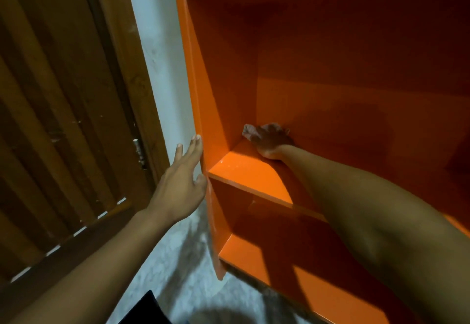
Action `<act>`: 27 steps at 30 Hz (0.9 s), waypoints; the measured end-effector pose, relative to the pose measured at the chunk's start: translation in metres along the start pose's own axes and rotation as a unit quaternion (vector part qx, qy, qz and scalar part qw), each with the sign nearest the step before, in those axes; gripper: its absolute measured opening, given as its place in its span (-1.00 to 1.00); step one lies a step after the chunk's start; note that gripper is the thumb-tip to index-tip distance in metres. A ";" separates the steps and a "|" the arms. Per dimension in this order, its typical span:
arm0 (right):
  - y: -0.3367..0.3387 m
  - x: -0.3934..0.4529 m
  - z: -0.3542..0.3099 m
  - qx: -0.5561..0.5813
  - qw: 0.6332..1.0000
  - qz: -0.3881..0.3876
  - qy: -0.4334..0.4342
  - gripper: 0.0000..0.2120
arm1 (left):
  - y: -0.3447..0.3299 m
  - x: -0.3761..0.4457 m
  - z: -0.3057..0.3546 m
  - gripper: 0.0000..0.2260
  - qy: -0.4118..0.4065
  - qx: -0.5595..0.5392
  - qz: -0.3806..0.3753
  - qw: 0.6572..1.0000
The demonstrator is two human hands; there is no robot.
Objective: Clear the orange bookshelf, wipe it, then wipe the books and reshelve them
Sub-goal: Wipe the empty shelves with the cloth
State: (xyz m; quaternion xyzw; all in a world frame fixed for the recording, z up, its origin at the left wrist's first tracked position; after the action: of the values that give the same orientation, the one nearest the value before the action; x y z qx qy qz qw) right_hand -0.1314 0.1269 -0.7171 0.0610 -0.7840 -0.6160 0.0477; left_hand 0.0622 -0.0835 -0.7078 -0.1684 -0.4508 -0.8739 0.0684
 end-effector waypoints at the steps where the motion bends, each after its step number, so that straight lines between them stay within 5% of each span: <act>1: -0.001 0.002 -0.004 -0.001 1.000 0.002 0.009 -0.46 | 0.000 0.000 0.000 -0.35 -0.001 0.000 0.000 1.000; 6: -0.005 -0.002 -0.014 -0.015 0.998 0.007 0.057 -0.48 | -0.001 0.001 0.000 -0.35 0.001 0.003 -0.004 1.000; 11: -0.003 -0.052 -0.034 0.051 0.991 -0.034 0.118 -0.27 | -0.002 -0.001 0.009 -0.34 0.021 -0.016 -0.001 1.000; 13: -0.002 -0.079 -0.047 0.051 0.985 -0.039 0.158 -0.39 | 0.000 -0.002 0.015 -0.35 0.031 -0.021 -0.007 0.999; 20: -0.018 -0.149 -0.078 -0.106 0.965 0.082 0.226 -0.55 | 0.011 -0.008 0.035 -0.32 0.073 -0.040 -0.043 0.996; 24: -0.016 -0.175 -0.093 -0.107 0.915 0.150 0.360 -0.81 | 0.017 -0.006 0.035 -0.25 0.108 -0.053 -0.084 0.989; 27: -0.027 -0.175 -0.101 -0.177 0.862 0.248 0.405 -0.71 | 0.022 -0.003 0.029 -0.27 0.122 -0.027 -0.108 0.986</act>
State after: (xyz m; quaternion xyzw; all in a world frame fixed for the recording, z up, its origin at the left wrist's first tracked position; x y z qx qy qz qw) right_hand 0.0573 0.0506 -0.7190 0.0991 -0.5626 -0.6331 0.5224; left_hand 0.0775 -0.0729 -0.6762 -0.0127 -0.4305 -0.9022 0.0237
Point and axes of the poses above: each hand's wrist, its own x-axis towards the middle knuckle, its own y-axis out of the back of the hand, z = x × y, the point moved 2 cm from there along x, towards the middle knuckle, and after that the axes turned 1 degree about -x, right-handed, at the moved point
